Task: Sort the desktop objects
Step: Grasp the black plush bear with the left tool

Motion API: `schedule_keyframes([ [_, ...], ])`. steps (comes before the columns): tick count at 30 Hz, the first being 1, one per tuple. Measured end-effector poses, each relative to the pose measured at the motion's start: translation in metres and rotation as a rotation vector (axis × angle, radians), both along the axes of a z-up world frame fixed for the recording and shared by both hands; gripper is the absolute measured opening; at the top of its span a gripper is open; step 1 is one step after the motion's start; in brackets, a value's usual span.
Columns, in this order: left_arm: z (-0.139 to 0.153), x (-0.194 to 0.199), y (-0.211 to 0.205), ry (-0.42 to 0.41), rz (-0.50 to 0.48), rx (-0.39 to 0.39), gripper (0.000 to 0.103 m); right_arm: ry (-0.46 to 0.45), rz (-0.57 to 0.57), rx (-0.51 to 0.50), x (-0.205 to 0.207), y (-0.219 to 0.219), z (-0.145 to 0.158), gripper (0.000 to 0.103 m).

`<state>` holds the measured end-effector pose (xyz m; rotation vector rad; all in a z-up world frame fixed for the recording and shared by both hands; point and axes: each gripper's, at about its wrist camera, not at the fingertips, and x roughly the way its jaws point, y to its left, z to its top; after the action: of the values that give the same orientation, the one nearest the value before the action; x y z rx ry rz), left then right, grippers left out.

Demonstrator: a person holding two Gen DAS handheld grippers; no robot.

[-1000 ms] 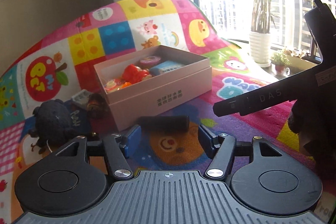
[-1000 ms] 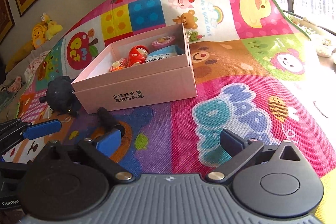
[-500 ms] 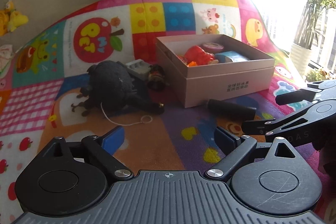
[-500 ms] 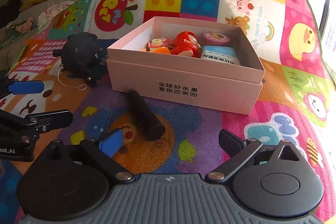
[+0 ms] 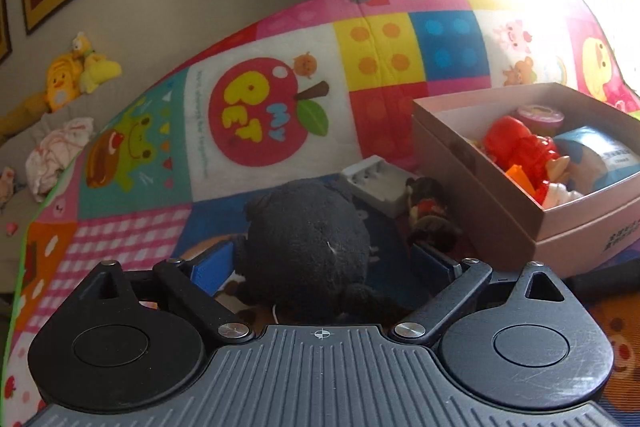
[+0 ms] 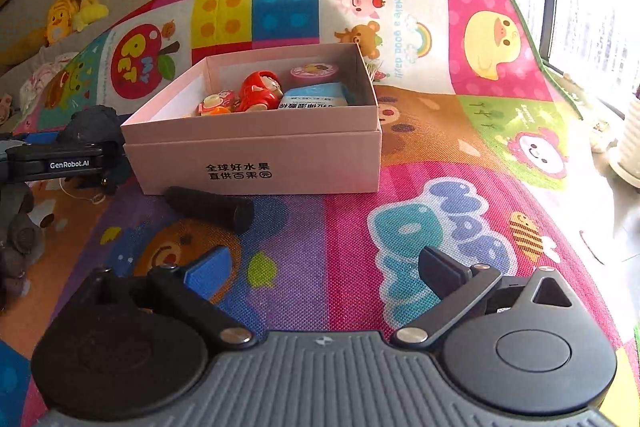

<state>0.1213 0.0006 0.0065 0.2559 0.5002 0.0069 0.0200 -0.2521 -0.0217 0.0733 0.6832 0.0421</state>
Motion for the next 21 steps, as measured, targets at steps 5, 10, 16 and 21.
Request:
schedule_keyframes([
  [5,-0.001,0.008,0.013,0.03,-0.001,0.031,0.079,0.003,0.005,0.025,0.001,-0.002,-0.001,0.102],
  [10,0.015,-0.021,0.022,0.105,-0.067,-0.097,0.076,-0.005,-0.002,0.029,0.0,-0.003,0.0,0.103],
  [16,0.025,-0.072,0.037,0.363,-0.272,-0.649,0.077,-0.002,-0.004,0.018,0.001,-0.001,0.0,0.103],
  [21,0.01,-0.081,0.034,0.436,-0.267,-0.717,0.085,0.0,-0.014,0.007,0.0,0.0,-0.001,0.103],
])
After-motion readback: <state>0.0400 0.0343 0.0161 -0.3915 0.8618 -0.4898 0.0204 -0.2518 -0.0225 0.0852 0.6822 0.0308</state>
